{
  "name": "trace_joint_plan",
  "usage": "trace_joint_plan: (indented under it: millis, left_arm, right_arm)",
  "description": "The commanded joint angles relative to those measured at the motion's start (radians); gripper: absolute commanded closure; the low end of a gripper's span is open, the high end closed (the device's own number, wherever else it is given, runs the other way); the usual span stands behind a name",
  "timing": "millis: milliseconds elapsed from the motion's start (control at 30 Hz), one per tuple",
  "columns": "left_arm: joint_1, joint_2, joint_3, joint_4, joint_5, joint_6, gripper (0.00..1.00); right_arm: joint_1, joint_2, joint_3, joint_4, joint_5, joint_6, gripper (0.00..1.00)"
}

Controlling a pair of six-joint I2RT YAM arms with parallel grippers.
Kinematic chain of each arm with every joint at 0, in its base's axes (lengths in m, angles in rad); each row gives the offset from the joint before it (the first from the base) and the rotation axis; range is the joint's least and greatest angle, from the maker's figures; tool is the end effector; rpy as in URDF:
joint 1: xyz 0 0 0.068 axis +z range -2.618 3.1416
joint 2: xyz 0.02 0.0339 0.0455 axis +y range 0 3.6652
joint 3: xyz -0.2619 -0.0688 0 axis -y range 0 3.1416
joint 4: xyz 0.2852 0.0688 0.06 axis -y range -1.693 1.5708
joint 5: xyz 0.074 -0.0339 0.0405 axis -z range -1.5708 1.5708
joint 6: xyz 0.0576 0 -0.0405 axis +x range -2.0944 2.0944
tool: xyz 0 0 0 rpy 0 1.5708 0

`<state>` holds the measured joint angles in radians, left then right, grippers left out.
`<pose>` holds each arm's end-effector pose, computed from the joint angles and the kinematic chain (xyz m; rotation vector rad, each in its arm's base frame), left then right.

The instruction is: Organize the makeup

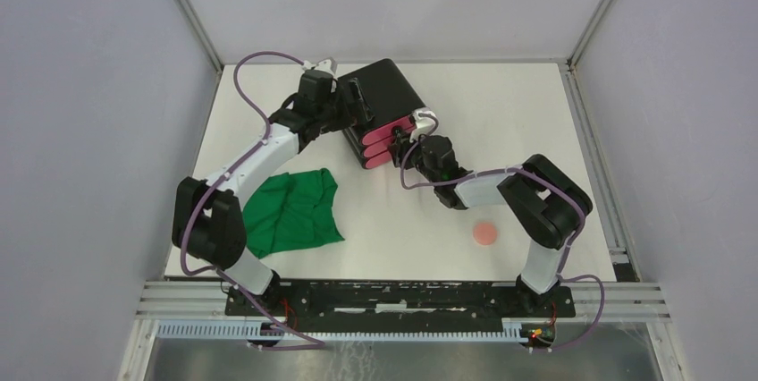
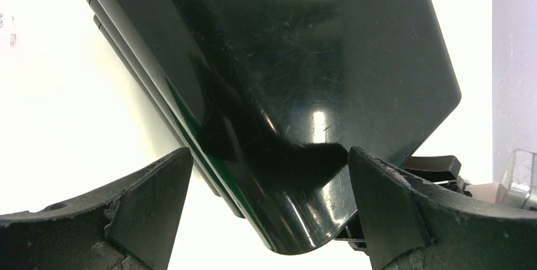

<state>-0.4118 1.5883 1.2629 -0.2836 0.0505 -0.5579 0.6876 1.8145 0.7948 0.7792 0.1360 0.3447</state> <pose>0.3854 -0.1715 0.2658 -0.1343 2.2397 -0.5957 0.3225 0.2548 0.1249 -0.2181 1.8386 0.6062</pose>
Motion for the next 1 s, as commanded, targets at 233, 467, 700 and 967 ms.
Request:
trace_joint_plan:
  millis: [233,467,700,967]
  left_arm:
    - [-0.005,-0.072,0.004,-0.067,-0.014,0.024,0.01]
    - [-0.005,-0.189,0.038,-0.099,-0.048,0.021,0.01]
    - [-0.005,-0.347,0.041,-0.175,-0.093,0.032,0.01]
    - [-0.004,-0.430,-0.009,-0.178,-0.150,0.012,0.01]
  right_arm:
    - [0.004,-0.229,-0.146,0.078,0.001,-0.004,0.48]
    - [0.005,-0.226,-0.209,0.041,-0.012,0.040,0.47]
    - [0.004,-0.083,-0.149,0.086,-0.030,0.071,0.42]
    - [0.006,0.050,-0.087,0.191,-0.034,0.092,0.43]
